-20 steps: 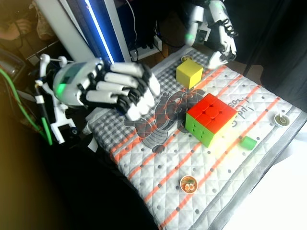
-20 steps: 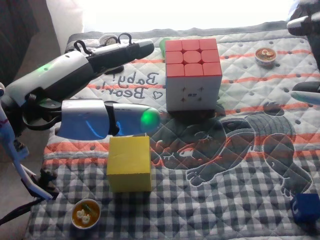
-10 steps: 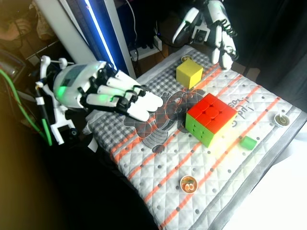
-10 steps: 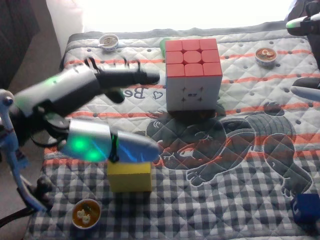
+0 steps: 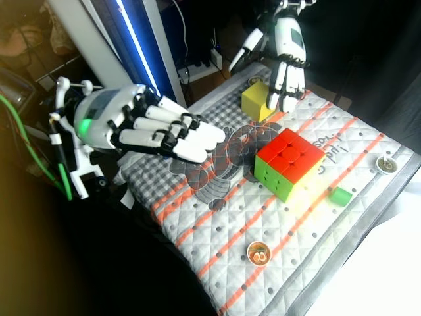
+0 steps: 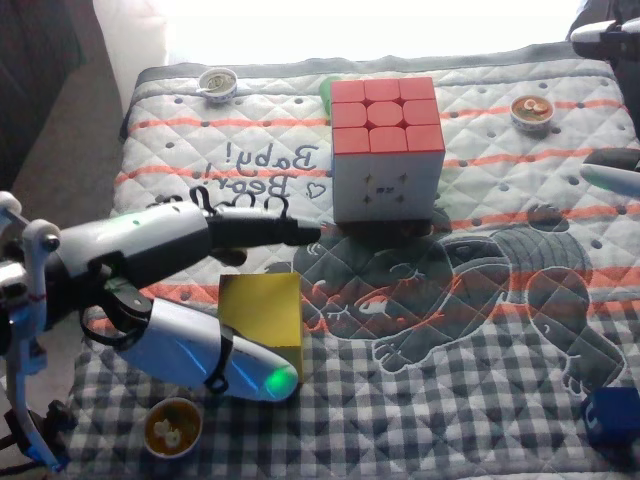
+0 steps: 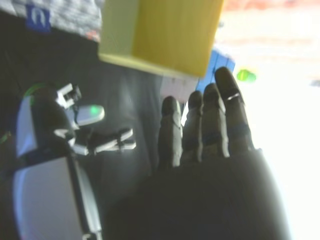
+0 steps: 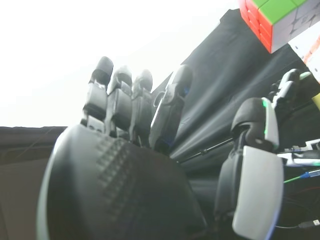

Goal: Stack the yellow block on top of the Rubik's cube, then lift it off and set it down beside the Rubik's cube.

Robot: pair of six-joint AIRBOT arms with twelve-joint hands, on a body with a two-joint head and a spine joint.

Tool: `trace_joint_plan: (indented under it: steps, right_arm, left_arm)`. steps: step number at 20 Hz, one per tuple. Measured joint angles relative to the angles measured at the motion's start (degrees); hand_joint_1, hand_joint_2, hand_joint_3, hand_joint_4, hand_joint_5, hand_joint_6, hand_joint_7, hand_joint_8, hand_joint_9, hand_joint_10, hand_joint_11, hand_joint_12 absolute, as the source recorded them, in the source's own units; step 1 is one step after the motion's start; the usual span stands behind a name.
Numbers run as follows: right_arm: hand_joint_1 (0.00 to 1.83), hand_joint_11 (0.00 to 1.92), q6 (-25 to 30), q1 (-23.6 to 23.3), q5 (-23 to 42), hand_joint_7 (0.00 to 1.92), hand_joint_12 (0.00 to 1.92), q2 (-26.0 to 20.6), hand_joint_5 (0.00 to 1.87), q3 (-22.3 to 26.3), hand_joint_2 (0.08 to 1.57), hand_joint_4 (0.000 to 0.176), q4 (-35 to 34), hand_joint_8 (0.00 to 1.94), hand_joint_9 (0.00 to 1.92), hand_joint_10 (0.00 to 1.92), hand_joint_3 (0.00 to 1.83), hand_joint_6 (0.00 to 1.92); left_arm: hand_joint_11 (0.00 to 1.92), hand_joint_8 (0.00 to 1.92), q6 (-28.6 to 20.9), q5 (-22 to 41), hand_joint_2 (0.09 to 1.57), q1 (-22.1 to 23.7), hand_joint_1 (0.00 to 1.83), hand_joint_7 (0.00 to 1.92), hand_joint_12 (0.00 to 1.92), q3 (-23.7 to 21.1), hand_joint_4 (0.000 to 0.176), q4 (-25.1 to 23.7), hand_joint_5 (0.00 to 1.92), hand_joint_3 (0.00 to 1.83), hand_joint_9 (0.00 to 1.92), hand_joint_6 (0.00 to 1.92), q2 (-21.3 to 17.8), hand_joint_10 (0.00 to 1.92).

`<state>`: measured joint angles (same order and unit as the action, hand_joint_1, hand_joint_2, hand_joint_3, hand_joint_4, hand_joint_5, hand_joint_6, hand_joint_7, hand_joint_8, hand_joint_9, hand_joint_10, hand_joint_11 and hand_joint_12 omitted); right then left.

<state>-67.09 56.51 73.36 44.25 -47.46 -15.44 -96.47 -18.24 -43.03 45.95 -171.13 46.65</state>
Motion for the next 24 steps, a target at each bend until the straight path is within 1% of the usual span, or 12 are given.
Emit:
trace_joint_plan:
  steps: [2, 3, 8, 10, 11, 12, 14, 17, 19, 21, 22, 24]
  right_arm:
    - [0.81, 0.00, 0.5, 0.0, 0.0, 0.55, 1.06, 0.0, 0.76, -0.2, 1.01, 0.000, 0.0, 0.01, 0.43, 0.03, 0.00, 0.01]
    - [0.78, 0.00, 0.8, 0.0, 0.0, 0.63, 1.20, 0.1, 0.79, -0.3, 1.02, 0.000, 0.0, 0.02, 0.52, 0.05, 0.00, 0.01]
    - [0.82, 0.00, 1.3, 0.0, 0.0, 0.73, 1.29, 0.1, 0.81, -0.4, 1.04, 0.000, 0.1, 0.01, 0.61, 0.04, 0.00, 0.00]
    - [0.82, 0.00, 1.5, 0.0, 0.0, 0.66, 1.33, 0.1, 0.79, -0.4, 1.06, 0.000, 0.0, 0.00, 0.57, 0.01, 0.01, 0.00]
    - [0.86, 0.05, 1.5, 0.0, 0.0, 0.68, 1.33, 0.1, 0.80, -0.4, 1.07, 0.000, 0.0, 0.01, 0.61, 0.02, 0.00, 0.00]
    - [0.90, 0.02, 1.6, 0.0, 0.0, 0.65, 1.28, 0.1, 0.87, -0.4, 1.08, 0.000, 0.1, 0.00, 0.56, 0.01, 0.00, 0.02]
    - [0.86, 0.06, 1.6, 0.0, 0.0, 0.70, 1.27, 0.1, 0.85, -0.5, 1.09, 0.000, 0.0, 0.01, 0.62, 0.02, 0.00, 0.01]
    - [0.81, 0.00, 1.7, 0.0, 0.0, 0.82, 1.29, 0.1, 0.92, -0.5, 1.09, 0.000, 0.1, 0.03, 0.69, 0.03, 0.00, 0.02]
    - [0.84, 0.08, 1.7, 0.0, 0.0, 0.83, 1.23, 0.1, 0.88, -0.5, 1.12, 0.000, 0.0, 0.02, 0.72, 0.04, 0.00, 0.01]
    - [0.89, 0.21, 1.7, 0.2, 0.0, 0.91, 1.23, 0.2, 0.82, -0.5, 1.16, 0.000, 0.0, 0.04, 0.81, 0.07, 0.01, 0.00]
    - [0.94, 0.21, 1.7, 0.2, 0.0, 0.92, 1.34, 0.2, 0.83, -0.5, 1.18, 0.000, 0.0, 0.04, 0.83, 0.09, 0.01, 0.01]
    - [0.98, 0.18, 1.7, 0.2, 0.0, 0.95, 1.59, 0.2, 0.87, -0.5, 1.19, 0.000, 0.0, 0.11, 0.63, 0.70, 0.00, 0.03]
  left_arm:
    - [0.00, 0.00, 0.2, 2.3, 0.80, 0.0, 0.80, 0.13, 0.83, 1.1, 0.100, 0.0, 0.30, 0.00, 0.12, 0.01, 1.5, 0.01]
    - [0.00, 0.00, 0.3, 4.3, 0.82, 0.0, 0.77, 0.13, 0.83, 2.4, 0.112, -0.2, 0.30, 0.01, 0.10, 0.00, 3.0, 0.00]
    - [0.00, 0.00, 0.8, 5.8, 0.90, 0.5, 0.84, 0.15, 0.75, 5.0, 0.101, -0.3, 0.40, 0.02, 0.08, 0.02, 5.0, 0.01]
    - [0.00, 0.02, 0.8, 5.8, 1.13, 0.5, 0.94, 0.30, 0.99, 5.5, 0.000, -0.3, 0.65, 0.03, 0.21, 0.06, 5.4, 0.04]
    - [0.00, 0.02, 0.7, 5.8, 1.20, 0.6, 1.00, 0.37, 1.08, 5.6, 0.000, -0.3, 0.74, 0.01, 0.27, 1.05, 5.4, 0.05]
    - [0.00, 0.02, 0.6, 5.7, 1.24, 0.7, 1.05, 0.47, 0.99, 5.8, 0.000, -0.3, 0.74, 0.00, 0.32, 1.33, 5.5, 0.05]
    - [0.00, 0.03, 0.6, 5.3, 1.23, 0.6, 1.08, 0.53, 0.98, 6.1, 0.000, -0.3, 0.77, 0.00, 0.36, 1.30, 5.7, 0.05]
    - [0.00, 0.03, 0.8, 3.6, 1.27, 0.3, 1.00, 0.60, 1.36, 6.1, 0.000, 1.4, 0.69, 0.01, 0.44, 1.42, 5.7, 0.10]
    - [0.00, 0.02, 1.1, 1.2, 1.27, 0.3, 1.00, 0.61, 1.40, 6.0, 0.000, 2.6, 0.70, 0.00, 0.38, 1.41, 5.2, 0.27]
    - [0.00, 0.02, 1.2, -3.2, 1.24, 1.2, 1.04, 0.66, 1.53, 5.4, 0.000, 3.7, 0.75, 0.00, 0.27, 1.34, 4.1, 0.69]
    - [0.00, 0.02, 1.1, -5.7, 1.23, 1.5, 1.01, 0.67, 1.45, 5.0, 0.000, 3.8, 0.77, 0.00, 0.25, 1.32, 3.7, 0.70]
    - [0.00, 0.03, -1.0, -11.1, 1.22, 1.9, 1.00, 0.70, 1.42, 4.2, 0.016, 3.3, 0.78, 0.00, 0.35, 1.30, 3.0, 0.58]
